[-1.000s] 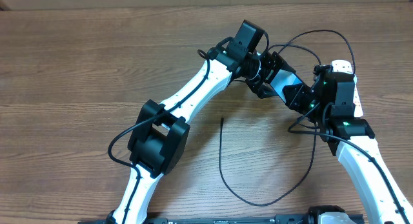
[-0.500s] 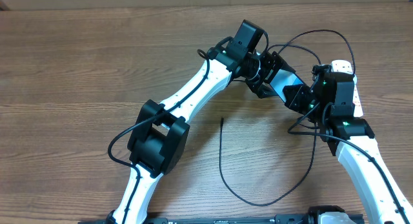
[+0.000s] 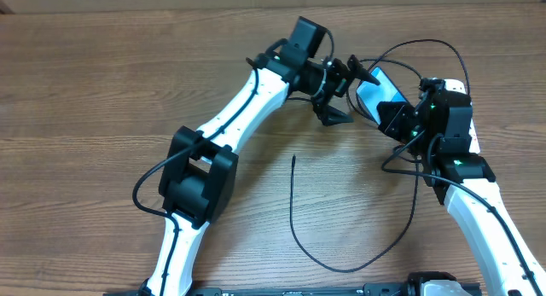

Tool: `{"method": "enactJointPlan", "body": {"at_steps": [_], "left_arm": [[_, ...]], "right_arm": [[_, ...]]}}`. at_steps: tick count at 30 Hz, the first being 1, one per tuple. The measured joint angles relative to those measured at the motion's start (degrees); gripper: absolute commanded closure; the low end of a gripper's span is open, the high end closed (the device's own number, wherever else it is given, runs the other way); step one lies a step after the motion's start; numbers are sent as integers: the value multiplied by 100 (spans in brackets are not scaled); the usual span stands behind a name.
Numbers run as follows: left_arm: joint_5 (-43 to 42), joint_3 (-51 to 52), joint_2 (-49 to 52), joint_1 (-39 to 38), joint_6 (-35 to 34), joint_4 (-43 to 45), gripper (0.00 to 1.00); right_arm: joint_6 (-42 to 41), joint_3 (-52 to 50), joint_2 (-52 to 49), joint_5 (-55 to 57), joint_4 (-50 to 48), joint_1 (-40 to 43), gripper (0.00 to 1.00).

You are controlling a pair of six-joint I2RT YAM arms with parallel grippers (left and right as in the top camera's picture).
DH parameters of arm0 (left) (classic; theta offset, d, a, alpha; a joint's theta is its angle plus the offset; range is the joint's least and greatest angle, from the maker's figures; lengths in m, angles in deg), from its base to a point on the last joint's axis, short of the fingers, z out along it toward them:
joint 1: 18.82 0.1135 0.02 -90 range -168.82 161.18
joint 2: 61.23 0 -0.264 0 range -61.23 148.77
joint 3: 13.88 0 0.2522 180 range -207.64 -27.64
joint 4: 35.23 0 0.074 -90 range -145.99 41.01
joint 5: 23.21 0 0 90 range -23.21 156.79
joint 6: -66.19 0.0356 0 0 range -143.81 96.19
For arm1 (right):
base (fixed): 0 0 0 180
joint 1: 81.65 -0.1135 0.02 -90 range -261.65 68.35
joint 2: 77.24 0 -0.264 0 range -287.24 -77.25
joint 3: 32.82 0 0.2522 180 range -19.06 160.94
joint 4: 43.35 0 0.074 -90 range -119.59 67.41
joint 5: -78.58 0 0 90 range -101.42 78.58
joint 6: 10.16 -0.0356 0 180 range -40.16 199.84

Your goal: Plug charger to phone and switch on socket

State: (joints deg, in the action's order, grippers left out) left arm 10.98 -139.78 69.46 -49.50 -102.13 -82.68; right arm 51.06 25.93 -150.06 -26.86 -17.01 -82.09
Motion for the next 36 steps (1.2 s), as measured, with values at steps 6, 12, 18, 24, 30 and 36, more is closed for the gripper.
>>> {"method": "enactJointPlan", "body": {"at_steps": [6,12,18,24,30,36], "left_arm": [[-42,0,-52,315,555,-96,0],[404,0,-566,619,1102,-101,0],[907,-20,-1255,796,1434,-90,0],[1394,-42,-1519,752,1537,-76,0],[1600,-42,-1519,752,1495,-68,0],[1687,-42,-1519,651,1154,205,0]], "right_arm": [[-728,0,0,26,-90,310,96],[-2437,0,-11,-186,-420,369,96],[-4227,0,-11,-752,-1471,210,96],[-5731,0,-11,-1025,-2149,-245,96],[-6806,0,-11,-1121,-2822,-664,96],[-7648,0,-11,-1080,-3014,-885,96]]}}
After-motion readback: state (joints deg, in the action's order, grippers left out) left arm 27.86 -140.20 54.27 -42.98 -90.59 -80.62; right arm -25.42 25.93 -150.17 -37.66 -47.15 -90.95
